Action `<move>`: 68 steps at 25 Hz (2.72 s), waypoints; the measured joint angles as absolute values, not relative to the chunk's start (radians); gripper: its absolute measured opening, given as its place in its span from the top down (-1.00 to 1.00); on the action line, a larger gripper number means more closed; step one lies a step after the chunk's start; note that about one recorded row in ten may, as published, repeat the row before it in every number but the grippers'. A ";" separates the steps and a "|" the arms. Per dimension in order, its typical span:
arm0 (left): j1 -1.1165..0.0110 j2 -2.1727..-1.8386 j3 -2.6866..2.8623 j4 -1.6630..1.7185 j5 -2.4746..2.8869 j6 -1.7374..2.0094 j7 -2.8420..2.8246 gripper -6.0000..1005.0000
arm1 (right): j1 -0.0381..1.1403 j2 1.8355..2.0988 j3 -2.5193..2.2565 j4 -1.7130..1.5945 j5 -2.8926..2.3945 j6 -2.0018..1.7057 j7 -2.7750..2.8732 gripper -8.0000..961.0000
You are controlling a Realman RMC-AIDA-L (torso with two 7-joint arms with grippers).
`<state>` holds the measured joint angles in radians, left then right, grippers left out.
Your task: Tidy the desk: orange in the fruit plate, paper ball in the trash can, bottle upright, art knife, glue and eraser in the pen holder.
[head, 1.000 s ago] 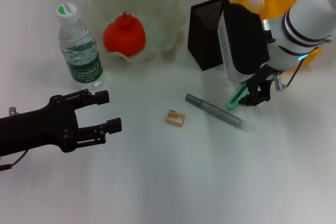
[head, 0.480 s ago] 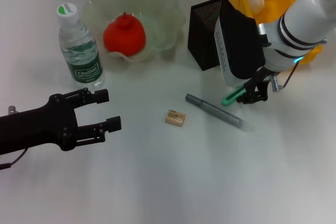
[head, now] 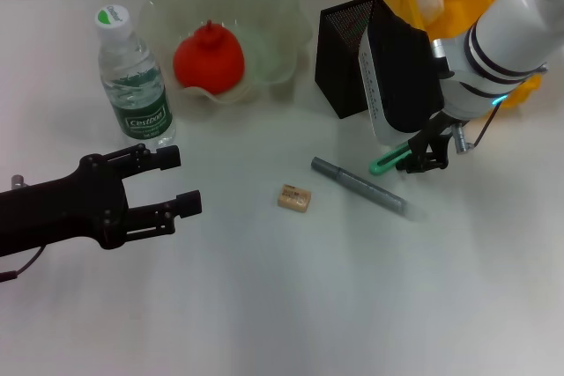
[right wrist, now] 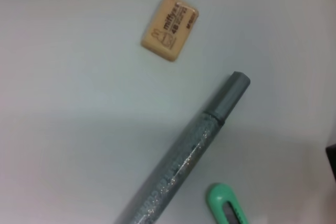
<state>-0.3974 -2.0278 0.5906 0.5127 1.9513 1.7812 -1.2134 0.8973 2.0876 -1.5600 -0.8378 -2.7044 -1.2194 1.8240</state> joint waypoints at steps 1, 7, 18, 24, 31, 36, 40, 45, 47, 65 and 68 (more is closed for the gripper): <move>-0.397 -2.028 0.591 0.515 1.951 1.783 -1.218 -0.57 | 0.897 2.088 -1.559 -0.838 -2.704 -1.219 1.826 0.25; -0.396 -2.028 0.589 0.516 1.951 1.788 -1.220 -0.57 | 0.904 2.088 -1.549 -0.837 -2.704 -1.231 1.837 0.28; -0.397 -2.023 0.579 0.515 1.950 1.807 -1.230 -0.56 | 0.911 2.085 -1.546 -0.859 -2.685 -1.271 1.846 0.81; -0.395 -2.022 0.578 0.516 1.948 1.817 -1.232 -0.56 | 0.913 2.083 -1.543 -0.892 -2.663 -1.309 1.847 0.97; -0.396 -2.022 0.578 0.517 1.948 1.819 -1.232 -0.56 | 0.927 2.083 -1.531 -0.893 -2.665 -1.321 1.902 0.96; -0.397 -2.022 0.578 0.517 1.948 1.819 -1.232 -0.56 | 0.935 2.083 -1.531 -0.872 -2.682 -1.306 1.911 0.95; -0.397 -2.022 0.578 0.517 1.948 1.819 -1.232 -0.56 | 0.938 2.082 -1.535 -0.852 -2.688 -1.274 1.911 0.77; -0.398 -2.023 0.578 0.517 1.945 1.816 -1.232 -0.56 | 0.938 2.081 -1.540 -0.822 -2.690 -1.238 1.897 0.33; -0.398 -2.023 0.577 0.517 1.943 1.816 -1.232 -0.56 | 0.938 2.081 -1.541 -0.812 -2.690 -1.231 1.889 0.34; -0.407 -2.026 0.575 0.517 1.928 1.815 -1.242 -0.55 | 0.944 2.082 -1.532 -0.750 -2.681 -1.181 1.858 0.35; -0.407 -2.026 0.575 0.518 1.927 1.816 -1.244 -0.55 | 0.945 2.083 -1.531 -0.748 -2.681 -1.172 1.857 0.35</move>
<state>-0.4067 -2.0257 0.5753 0.5177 1.9266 1.8162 -1.2441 0.9450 2.0829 -1.5314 -0.7480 -2.6809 -1.1716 1.8574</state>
